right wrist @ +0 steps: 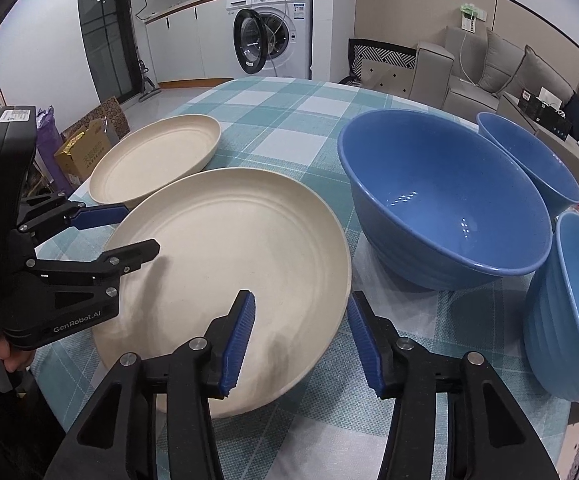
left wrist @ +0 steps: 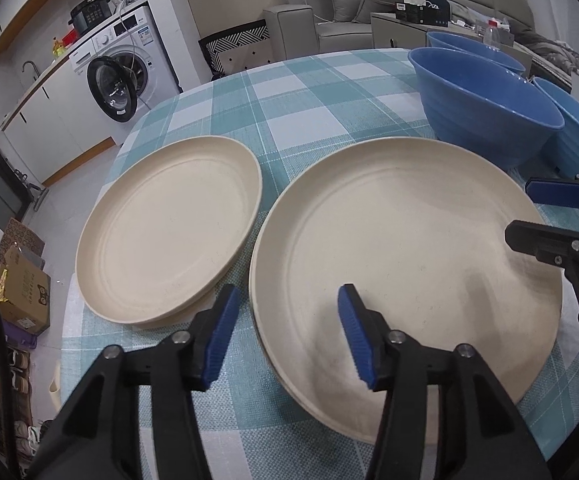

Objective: Organize plates and bowls

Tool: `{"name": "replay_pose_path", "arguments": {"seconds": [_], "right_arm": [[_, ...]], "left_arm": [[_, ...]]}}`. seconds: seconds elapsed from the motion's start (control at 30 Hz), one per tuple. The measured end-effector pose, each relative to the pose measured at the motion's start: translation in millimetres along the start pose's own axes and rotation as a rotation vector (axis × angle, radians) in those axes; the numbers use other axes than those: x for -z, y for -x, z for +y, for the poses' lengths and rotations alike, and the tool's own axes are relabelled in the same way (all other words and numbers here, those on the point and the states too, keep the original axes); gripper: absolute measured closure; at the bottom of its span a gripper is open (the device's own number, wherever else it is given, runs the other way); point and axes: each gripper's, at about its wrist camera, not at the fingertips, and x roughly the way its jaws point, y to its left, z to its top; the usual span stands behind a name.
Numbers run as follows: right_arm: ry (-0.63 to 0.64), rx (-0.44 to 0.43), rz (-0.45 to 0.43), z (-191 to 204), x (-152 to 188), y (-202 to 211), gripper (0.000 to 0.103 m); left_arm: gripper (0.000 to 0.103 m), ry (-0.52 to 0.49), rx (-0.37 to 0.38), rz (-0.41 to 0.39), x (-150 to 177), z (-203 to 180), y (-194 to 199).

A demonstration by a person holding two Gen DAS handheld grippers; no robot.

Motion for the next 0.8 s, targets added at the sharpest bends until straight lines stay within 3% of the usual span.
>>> {"name": "replay_pose_path", "arguments": {"seconds": [0.13,0.3,0.37,0.47,0.63,0.73,0.8], "right_arm": [[-0.013,-0.023,-0.016,-1.3,-0.7,4.3,0.030],[-0.017,-0.037,-0.042,0.3,-3.3,10.7,0.017],[-0.025,-0.039,-0.050,-0.5,-4.5,11.6,0.014],[-0.040,-0.048,-0.068,-2.4,-5.5,14.9,0.005],[-0.066,-0.081,-0.105,-5.8,-6.6,24.6,0.001],[-0.064,-0.092,-0.120,-5.1,-7.5,29.8,0.001],[-0.069,-0.095,-0.131,-5.0,-8.1,32.3,0.001]], "left_arm": [[0.048,0.040,0.035,0.000,-2.1,7.5,3.1],[0.040,0.077,0.055,-0.024,-4.7,16.6,11.8],[0.022,0.095,0.059,-0.035,-5.3,20.2,15.9],[0.016,0.118,0.082,-0.056,-7.8,25.3,21.7],[0.013,0.158,0.128,-0.073,-10.2,35.0,27.9],[0.000,0.182,0.138,-0.080,-11.0,39.6,30.3],[0.000,0.199,0.123,-0.110,-11.2,43.2,34.5]]}}
